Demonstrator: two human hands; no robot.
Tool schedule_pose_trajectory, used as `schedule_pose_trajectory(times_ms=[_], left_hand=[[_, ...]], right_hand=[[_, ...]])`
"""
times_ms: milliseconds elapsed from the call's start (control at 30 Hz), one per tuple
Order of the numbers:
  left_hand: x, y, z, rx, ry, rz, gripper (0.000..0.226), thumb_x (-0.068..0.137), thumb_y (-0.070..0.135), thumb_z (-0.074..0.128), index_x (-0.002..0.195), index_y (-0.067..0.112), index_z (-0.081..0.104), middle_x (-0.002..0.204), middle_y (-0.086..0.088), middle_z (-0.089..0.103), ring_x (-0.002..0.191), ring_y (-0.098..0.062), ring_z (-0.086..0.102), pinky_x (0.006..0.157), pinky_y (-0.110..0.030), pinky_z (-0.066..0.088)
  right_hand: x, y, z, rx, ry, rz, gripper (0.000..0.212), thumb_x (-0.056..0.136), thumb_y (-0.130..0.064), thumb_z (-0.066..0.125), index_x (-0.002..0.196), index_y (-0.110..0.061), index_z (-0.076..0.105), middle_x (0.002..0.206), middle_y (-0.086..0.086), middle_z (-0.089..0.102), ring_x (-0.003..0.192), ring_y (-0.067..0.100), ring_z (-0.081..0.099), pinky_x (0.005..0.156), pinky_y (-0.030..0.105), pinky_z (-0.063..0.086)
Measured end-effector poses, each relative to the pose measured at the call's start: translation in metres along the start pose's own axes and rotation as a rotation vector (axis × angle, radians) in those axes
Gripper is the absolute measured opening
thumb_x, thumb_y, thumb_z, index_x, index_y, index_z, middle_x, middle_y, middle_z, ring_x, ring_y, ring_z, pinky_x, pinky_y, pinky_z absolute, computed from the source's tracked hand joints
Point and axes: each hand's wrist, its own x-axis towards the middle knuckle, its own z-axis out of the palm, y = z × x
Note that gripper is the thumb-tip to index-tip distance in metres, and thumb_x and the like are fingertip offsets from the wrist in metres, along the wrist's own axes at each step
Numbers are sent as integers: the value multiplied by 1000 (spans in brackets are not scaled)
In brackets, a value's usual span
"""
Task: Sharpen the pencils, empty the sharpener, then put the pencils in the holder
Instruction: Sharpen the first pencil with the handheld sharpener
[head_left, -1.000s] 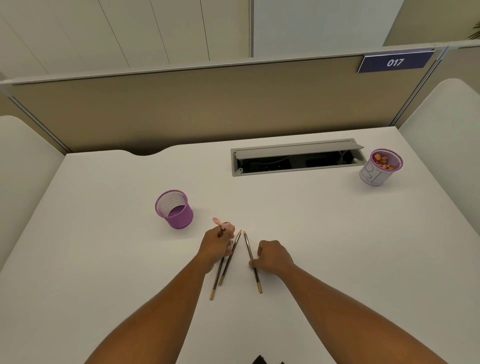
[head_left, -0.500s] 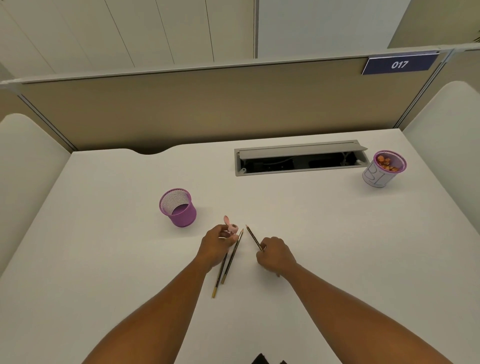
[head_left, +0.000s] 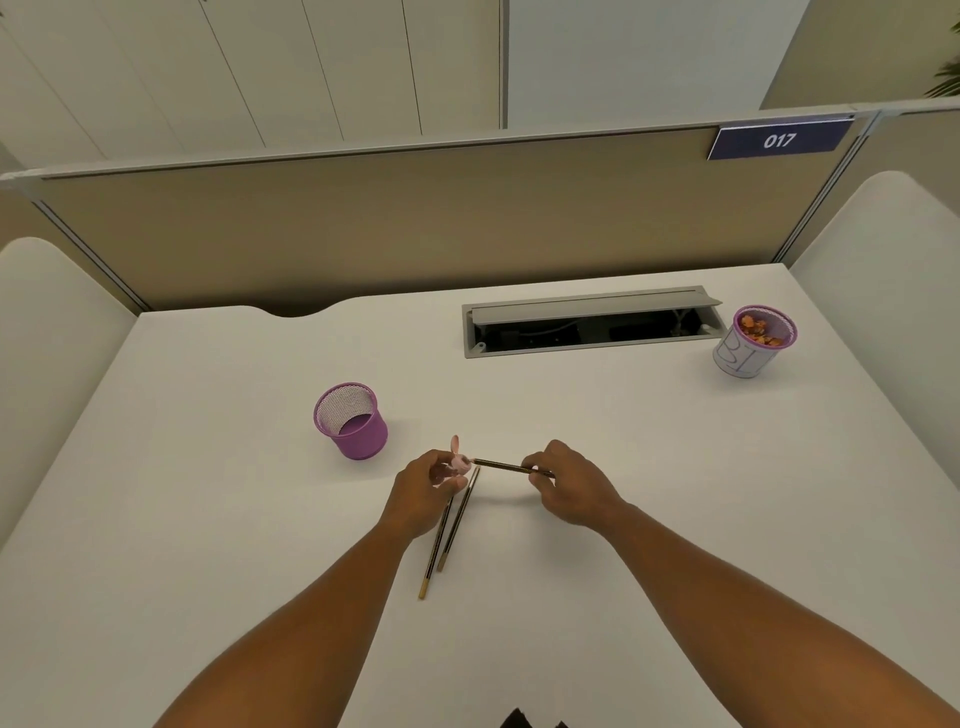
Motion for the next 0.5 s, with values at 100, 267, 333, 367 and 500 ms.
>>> schedule_pose_trajectory(times_ms=[100,267,333,367,500], left_hand=[[1,1,0,7,-15,24,18,86,8,73,101,19,70,100,17,71,83,19,59,73,3,38],[-1,3,-5,53,-68,73,14,86,11,74,96,21,77,96,8,74,90,1,61,78,-8,41],[-2,6,-8,46,-121,92,15,88,15,73,101,21,77,94,14,73,87,7,60,76,-5,40],[-3,8,-10,25,-144,87,16,89,19,73,104,24,76,96,16,72,90,7,61,78,-6,41],[-7,14,-19,-313,-133,-83,41,82,31,80,121,25,68,108,6,73,98,-5,68,84,-16,48]], right_hand=[[0,0,-2,-63,17,-40,27,95,-23,48,116,-28,63,98,-8,48,85,13,54,71,27,40],[1,-1,-11,-185,52,-120,23,95,-26,51,111,-31,66,104,-7,49,75,17,54,64,27,37],[2,-3,-15,-228,85,-172,23,95,-24,53,110,-30,69,102,-5,52,72,23,53,61,27,34],[2,-4,-16,-229,104,-193,22,94,-23,55,109,-30,70,100,-4,53,71,24,53,60,28,33],[-3,-7,-22,-94,157,-211,18,91,-22,62,106,-24,72,90,-7,55,73,15,56,62,28,43]])
